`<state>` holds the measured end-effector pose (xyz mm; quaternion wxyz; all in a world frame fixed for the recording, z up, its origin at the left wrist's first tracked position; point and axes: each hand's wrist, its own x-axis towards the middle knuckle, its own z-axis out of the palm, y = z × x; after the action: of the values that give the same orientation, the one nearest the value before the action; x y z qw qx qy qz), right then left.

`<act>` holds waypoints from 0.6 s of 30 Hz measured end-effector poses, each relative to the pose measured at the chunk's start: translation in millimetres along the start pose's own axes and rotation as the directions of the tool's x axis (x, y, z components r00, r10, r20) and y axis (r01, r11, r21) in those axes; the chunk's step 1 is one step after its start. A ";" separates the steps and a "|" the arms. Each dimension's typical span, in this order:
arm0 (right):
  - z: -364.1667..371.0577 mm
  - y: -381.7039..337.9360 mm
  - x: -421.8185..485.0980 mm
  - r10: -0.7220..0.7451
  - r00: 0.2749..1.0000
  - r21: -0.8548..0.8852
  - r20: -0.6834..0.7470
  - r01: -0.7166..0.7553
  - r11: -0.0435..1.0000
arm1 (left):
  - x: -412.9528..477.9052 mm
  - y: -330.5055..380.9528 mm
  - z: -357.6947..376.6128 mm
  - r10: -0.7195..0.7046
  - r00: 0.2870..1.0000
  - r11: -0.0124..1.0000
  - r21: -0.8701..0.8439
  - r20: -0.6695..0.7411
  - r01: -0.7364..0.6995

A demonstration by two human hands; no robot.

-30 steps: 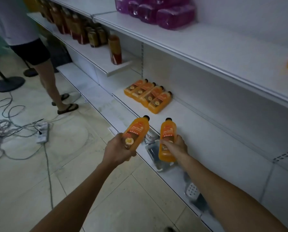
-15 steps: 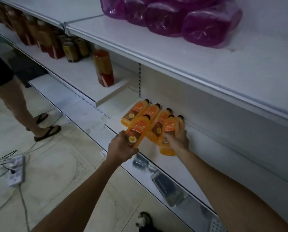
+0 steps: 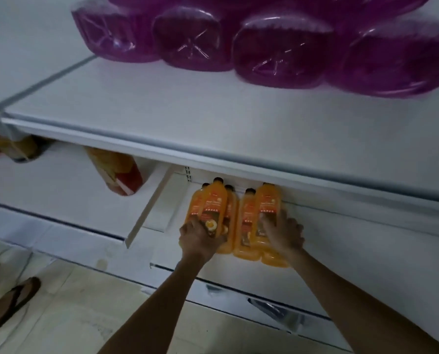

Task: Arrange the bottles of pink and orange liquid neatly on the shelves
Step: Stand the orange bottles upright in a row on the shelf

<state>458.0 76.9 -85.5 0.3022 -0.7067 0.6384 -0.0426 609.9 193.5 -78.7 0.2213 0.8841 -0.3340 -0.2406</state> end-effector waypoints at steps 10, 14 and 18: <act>-24.9 -31.4 -73.2 -0.182 0.958 0.040 -0.223 0.195 0.980 | -18.3 -4.9 -76.0 0.392 0.917 0.903 0.158 0.078 -0.399; -47.9 -49.4 -101.1 -0.276 0.931 0.012 -0.239 0.287 0.958 | -48.3 -7.7 -100.6 0.475 0.877 0.859 0.181 0.071 -0.480; -65.9 -52.9 -135.7 -0.338 0.908 -0.003 -0.247 0.348 0.938 | -89.3 -8.7 -116.9 0.511 0.858 0.840 0.184 0.048 -0.510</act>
<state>450.3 178.4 37.7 0.2236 -0.7907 0.5356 -0.1947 622.1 288.6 33.3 0.1924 0.7806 -0.5783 -0.1385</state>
